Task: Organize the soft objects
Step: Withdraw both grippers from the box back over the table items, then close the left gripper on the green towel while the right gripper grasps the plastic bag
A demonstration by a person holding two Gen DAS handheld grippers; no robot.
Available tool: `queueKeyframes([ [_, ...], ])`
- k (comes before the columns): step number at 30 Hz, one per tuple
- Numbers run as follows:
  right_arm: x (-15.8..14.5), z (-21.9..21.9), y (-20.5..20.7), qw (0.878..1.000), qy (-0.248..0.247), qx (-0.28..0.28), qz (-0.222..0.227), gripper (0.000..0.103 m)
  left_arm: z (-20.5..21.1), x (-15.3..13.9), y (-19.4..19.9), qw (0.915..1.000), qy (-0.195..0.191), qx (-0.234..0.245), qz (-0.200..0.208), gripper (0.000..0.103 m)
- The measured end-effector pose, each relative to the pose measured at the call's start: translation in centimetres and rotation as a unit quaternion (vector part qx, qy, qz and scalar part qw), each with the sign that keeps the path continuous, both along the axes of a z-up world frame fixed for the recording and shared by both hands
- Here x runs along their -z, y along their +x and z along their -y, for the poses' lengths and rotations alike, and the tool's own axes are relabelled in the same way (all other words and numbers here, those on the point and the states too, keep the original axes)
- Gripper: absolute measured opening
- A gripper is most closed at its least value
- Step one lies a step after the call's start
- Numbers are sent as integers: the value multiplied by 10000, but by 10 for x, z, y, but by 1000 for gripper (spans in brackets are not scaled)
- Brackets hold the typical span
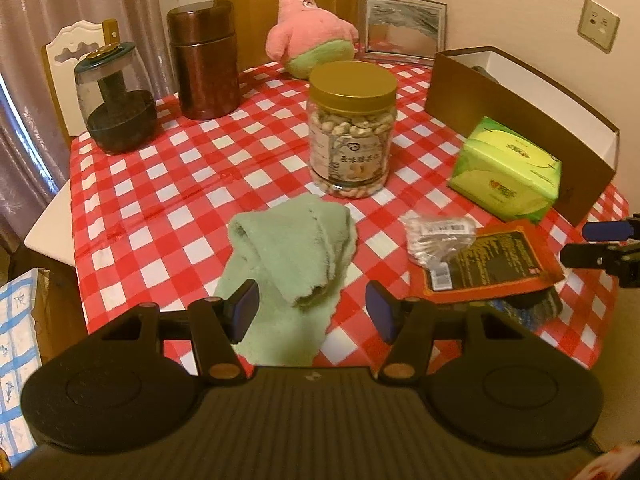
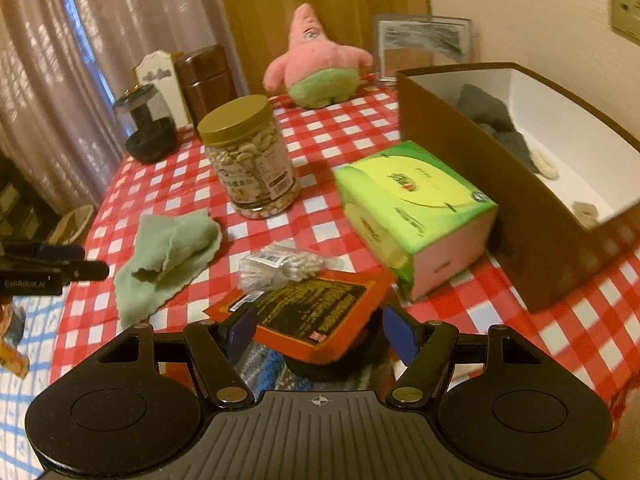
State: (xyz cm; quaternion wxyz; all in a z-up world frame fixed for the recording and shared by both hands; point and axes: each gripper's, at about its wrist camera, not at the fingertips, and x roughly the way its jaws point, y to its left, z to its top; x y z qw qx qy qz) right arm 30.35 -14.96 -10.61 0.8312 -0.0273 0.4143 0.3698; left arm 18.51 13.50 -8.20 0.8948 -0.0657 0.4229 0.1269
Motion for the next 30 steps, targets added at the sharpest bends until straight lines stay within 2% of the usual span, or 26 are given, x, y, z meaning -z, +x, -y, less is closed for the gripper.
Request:
queueKeyframes([
  [18, 29, -68, 33, 9938, -480, -946, 328, 70, -16, 19, 42, 9999, -6, -144, -24, 58],
  [24, 46, -104, 42, 9804, -894, -1625, 663, 70, -26, 28, 48, 9997, -4, -220, -131, 58],
  [30, 67, -127, 57, 9649, -1279, -2177, 723, 70, -37, 35, 50, 9993, -74, -314, -202, 61],
])
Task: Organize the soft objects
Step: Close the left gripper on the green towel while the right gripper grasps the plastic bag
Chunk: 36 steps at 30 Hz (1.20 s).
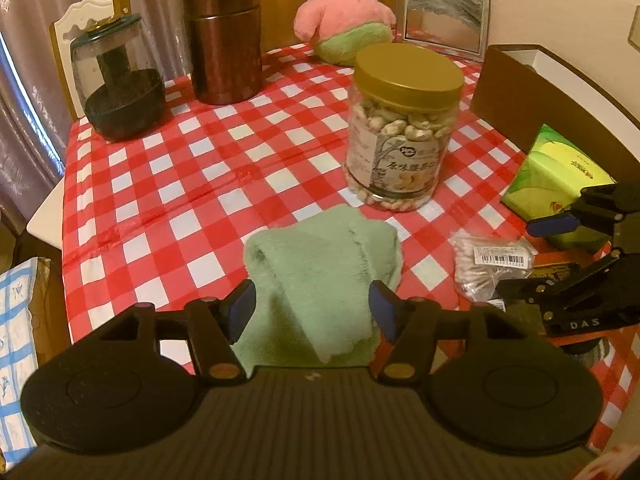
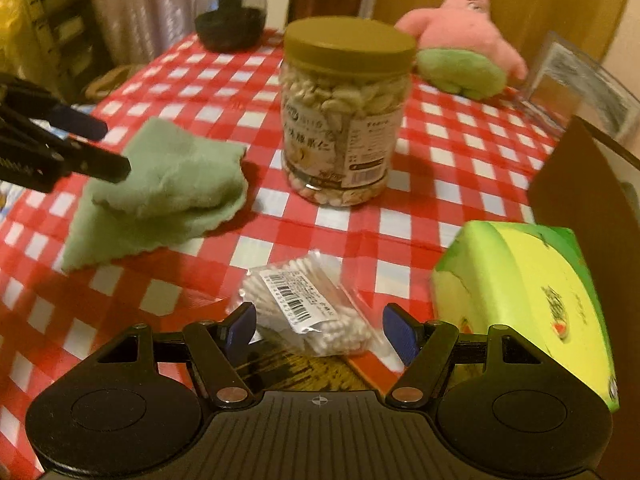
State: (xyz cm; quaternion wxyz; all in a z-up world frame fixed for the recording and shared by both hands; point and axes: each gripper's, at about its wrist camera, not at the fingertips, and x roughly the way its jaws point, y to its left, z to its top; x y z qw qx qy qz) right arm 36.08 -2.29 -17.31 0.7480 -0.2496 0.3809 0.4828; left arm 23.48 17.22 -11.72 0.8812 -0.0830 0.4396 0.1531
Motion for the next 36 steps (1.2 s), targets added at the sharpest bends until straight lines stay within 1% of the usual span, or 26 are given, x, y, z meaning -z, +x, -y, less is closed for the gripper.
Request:
queueKeyframes([
  [5, 11, -8, 10, 9994, -152, -251, -165, 70, -6, 4, 2, 9999, -122, -52, -2, 62],
  [6, 13, -10, 11, 9992, -164, -296, -188, 62, -7, 5, 2, 9999, -148, -63, -3, 63],
  [9, 16, -12, 14, 9987, -172, -381, -292, 47, -9, 8, 3, 9997, -222, -89, -16, 63],
  [11, 16, -13, 17, 9987, -163, -379, -310, 40, -10, 9, 3, 9995, -280, -114, -19, 63],
  [14, 15, -12, 20, 9988, -114, -362, -320, 32, -12, 12, 4, 9993, -348, -131, -31, 64],
  [17, 6, -7, 20, 9994, 82, -288, -181, 30, -14, 15, 5, 9992, -351, -158, -58, 67],
  [23, -17, 3, 26, 9977, 557, 145, -349, 30, -21, 29, 11, 9989, -354, -233, -186, 67],
  [26, -23, 8, 26, 9968, 626, 290, -411, 30, -27, 38, 13, 9986, -405, -269, -224, 70],
  [28, -26, 13, 25, 9960, 654, 382, -464, 30, -31, 44, 14, 9983, -451, -278, -239, 76],
  [31, -28, 20, 26, 9946, 669, 548, -569, 30, -36, 52, 15, 9978, -535, -303, -235, 78],
  [33, -30, 25, 25, 9935, 699, 655, -620, 30, -36, 54, 15, 9980, -539, -274, -203, 78],
  [35, -31, 30, 24, 9922, 736, 753, -673, 30, -35, 54, 14, 9982, -538, -214, -165, 76],
  [36, -31, 32, 23, 9917, 751, 792, -685, 30, -35, 54, 13, 9983, -541, -182, -141, 74],
])
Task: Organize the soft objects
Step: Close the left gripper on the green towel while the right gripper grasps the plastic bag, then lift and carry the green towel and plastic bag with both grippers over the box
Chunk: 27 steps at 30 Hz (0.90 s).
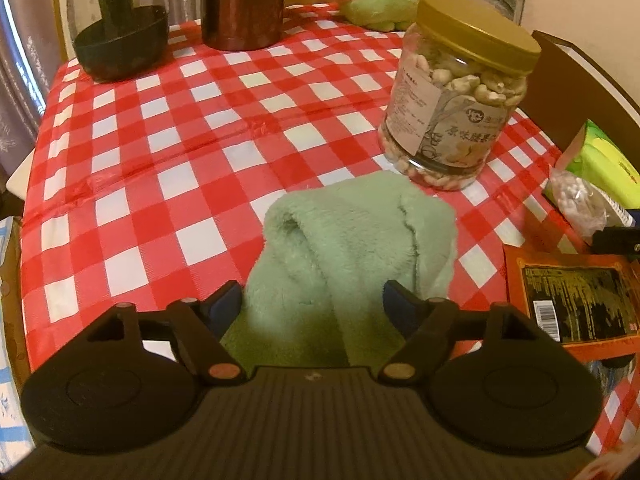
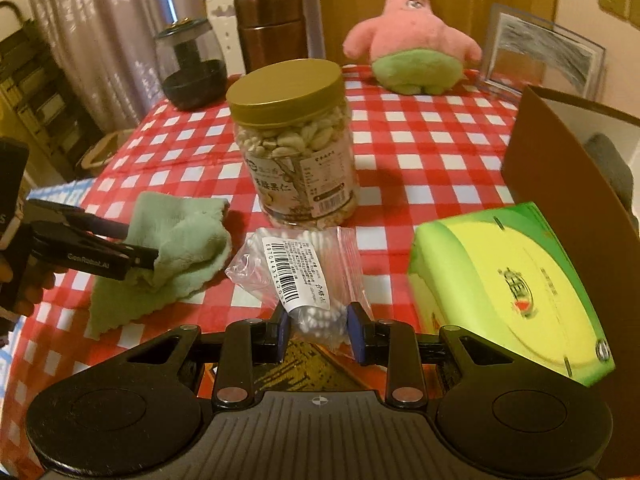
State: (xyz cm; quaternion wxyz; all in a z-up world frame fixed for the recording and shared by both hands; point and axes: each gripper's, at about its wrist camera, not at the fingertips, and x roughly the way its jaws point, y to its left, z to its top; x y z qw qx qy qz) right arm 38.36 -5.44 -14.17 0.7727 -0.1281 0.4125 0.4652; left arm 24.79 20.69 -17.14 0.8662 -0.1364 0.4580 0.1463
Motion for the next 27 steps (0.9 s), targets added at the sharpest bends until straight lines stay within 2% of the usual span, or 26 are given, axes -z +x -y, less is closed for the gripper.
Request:
queueKeyframes([
  [2, -1, 4, -1, 10000, 28, 68, -26, 30, 1, 0, -2, 10000, -7, 75, 54, 68],
  [4, -4, 7, -4, 9999, 45, 126, -18, 30, 3, -2, -2, 9998, -60, 174, 119, 50],
  [7, -6, 12, -8, 9998, 78, 175, 2, 30, 7, -3, -3, 9992, -142, 323, 205, 32],
  [10, -11, 17, -13, 9997, 115, 210, 45, 30, 12, -5, -3, 9989, -125, 391, 237, 24],
  [18, -25, 32, -25, 9988, 279, 373, 160, 30, 23, -20, -14, 9980, 79, 529, 339, 19],
  [27, -39, 62, -45, 9964, 482, 686, 132, 30, 45, -59, -48, 9944, 329, 742, 672, 19],
])
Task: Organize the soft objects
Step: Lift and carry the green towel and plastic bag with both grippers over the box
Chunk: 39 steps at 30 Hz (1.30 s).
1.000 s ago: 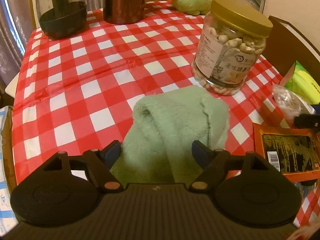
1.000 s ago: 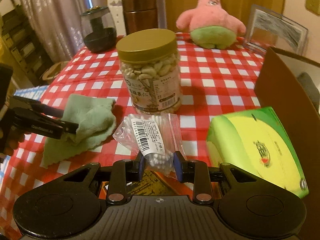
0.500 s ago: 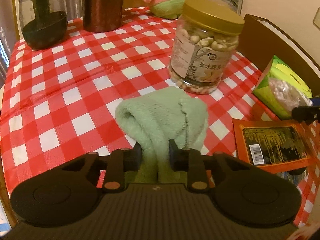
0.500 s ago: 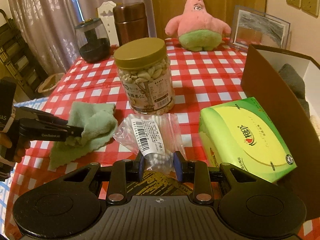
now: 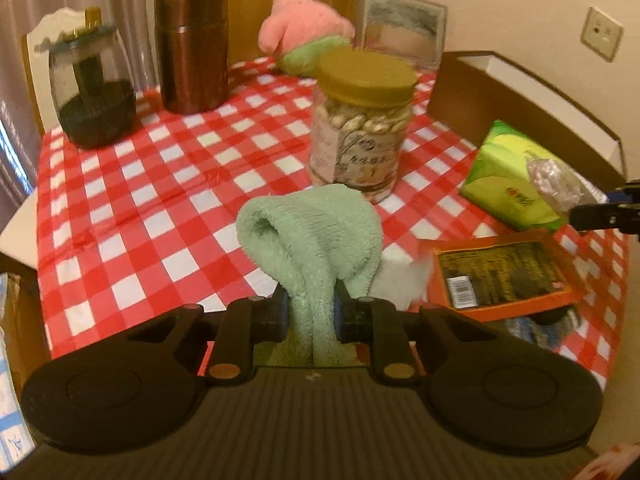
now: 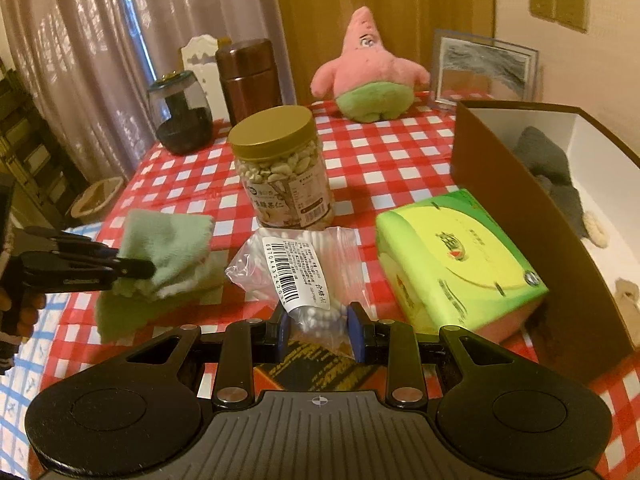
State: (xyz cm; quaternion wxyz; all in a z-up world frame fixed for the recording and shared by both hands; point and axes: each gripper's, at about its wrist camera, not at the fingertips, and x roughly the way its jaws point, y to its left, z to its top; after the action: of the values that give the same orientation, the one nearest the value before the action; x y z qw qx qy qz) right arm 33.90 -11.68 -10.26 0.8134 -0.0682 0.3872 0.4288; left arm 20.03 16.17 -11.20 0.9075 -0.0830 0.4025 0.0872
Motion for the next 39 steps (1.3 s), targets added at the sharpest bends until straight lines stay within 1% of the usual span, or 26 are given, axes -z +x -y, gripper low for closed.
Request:
queueKeyframes([
  [6, -9, 26, -13, 9996, 114, 243, -65, 30, 25, -29, -21, 9993, 103, 268, 230, 19],
  [11, -16, 51, -26, 9988, 184, 443, -123, 30, 51, -52, -32, 9971, 123, 641, 381, 19],
  [15, -22, 71, -35, 9976, 232, 627, -197, 30, 74, -65, -37, 9940, 44, 987, 474, 19],
  [19, -26, 90, -43, 9962, 263, 785, -273, 30, 97, -70, -35, 9898, -98, 1341, 469, 19],
  [28, -27, 132, -53, 9926, 173, 1140, -387, 30, 150, -76, -16, 9756, -297, 2114, 515, 19],
  [34, -27, 170, -54, 9871, 93, 1541, -429, 30, 187, -79, 8, 9624, -375, 2622, 599, 19],
  [39, -29, 202, -51, 9809, 48, 1902, -411, 30, 218, -82, 29, 9521, -439, 2948, 684, 19],
])
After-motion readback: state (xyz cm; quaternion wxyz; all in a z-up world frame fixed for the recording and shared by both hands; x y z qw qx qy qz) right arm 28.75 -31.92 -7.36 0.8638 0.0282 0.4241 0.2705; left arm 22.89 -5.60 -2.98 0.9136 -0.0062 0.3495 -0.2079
